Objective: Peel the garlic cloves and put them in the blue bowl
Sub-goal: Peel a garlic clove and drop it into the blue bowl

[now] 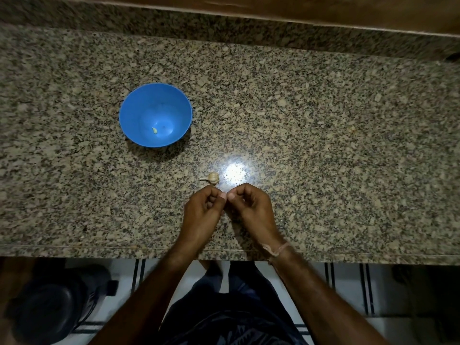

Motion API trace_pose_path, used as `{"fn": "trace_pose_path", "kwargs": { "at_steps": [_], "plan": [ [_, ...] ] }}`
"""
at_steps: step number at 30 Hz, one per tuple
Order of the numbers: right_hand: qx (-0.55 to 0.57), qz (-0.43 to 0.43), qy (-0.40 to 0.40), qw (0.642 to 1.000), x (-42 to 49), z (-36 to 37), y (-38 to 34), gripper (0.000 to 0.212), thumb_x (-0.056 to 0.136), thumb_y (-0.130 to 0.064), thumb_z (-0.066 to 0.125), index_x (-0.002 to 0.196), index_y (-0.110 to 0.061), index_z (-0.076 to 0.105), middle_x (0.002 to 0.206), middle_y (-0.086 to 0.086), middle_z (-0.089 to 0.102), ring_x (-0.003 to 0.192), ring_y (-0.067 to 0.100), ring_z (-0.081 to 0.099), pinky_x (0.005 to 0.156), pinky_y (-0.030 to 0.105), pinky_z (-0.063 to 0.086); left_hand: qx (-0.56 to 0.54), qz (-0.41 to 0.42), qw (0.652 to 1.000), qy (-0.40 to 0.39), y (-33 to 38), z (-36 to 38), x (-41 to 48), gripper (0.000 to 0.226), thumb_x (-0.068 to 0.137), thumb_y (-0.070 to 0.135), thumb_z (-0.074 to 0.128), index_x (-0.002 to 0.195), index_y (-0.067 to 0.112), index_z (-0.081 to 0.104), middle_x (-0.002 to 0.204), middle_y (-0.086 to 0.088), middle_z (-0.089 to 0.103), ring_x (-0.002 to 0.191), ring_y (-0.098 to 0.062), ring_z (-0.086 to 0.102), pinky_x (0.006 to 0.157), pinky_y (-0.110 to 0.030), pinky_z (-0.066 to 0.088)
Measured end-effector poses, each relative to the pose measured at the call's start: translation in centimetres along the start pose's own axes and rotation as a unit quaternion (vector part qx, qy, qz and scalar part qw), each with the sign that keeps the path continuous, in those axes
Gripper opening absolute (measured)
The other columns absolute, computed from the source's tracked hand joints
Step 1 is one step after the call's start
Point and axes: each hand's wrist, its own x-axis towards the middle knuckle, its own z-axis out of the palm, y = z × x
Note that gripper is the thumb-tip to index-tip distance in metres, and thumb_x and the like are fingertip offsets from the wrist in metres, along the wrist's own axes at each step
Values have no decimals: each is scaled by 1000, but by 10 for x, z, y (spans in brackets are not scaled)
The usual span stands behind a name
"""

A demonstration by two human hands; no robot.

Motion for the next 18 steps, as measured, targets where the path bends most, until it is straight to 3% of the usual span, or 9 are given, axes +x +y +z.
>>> {"fn": "trace_pose_path", "kwargs": {
  "at_steps": [4,7,9,11,13,16,18],
  "plan": [
    [-62,-48,-6,997,-1,3,-5,23,104,-17,63,83,-7,62,72,8,62,67,20,55,62,35,46,34,46,998,-38,-2,7,-4,28,110,25,46,87,13,53,80,-9,56,69,-10,48,62,-26,37],
    [-62,-31,7,998,0,6,-12,35,107,-21,59,74,-12,53,62,-10,48,60,4,42,57,20,35,75,123,989,-30,0,12,-5,33,111,33,36,89,13,50,84,-3,52,76,-16,51,64,-28,38],
    [-62,-21,13,998,2,10,-14,39,107,-21,58,70,-21,49,59,-16,46,59,2,39,56,18,33,73,120,990,-13,-3,15,-5,36,111,37,34,93,12,52,87,-4,55,78,-19,53,66,-31,41],
    [-79,-29,17,996,3,12,-14,39,108,-21,58,70,-23,48,58,-16,45,58,1,38,55,18,32,21,45,999,-7,-1,18,-5,35,112,33,37,95,10,57,85,-7,61,75,-21,57,65,-34,44],
    [-108,-51,22,993,1,13,-11,37,108,-18,58,72,-20,49,58,-15,46,56,1,41,55,15,30,-84,-70,994,-26,5,18,0,33,111,25,40,84,14,54,69,-2,54,57,-19,49,55,-34,38],
    [-182,-98,34,978,-3,14,-1,32,108,-16,55,77,-14,50,66,-11,50,62,3,46,60,17,32,-226,-215,946,-87,14,13,10,33,109,18,41,77,17,46,60,5,39,47,-8,34,46,-25,27],
    [-210,-105,43,971,-3,14,0,31,108,-18,53,78,-12,51,68,-8,50,64,8,47,60,20,32,-222,-213,947,-93,19,12,7,31,110,19,41,80,16,49,61,4,45,48,-8,40,47,-25,31]
  ]
}}
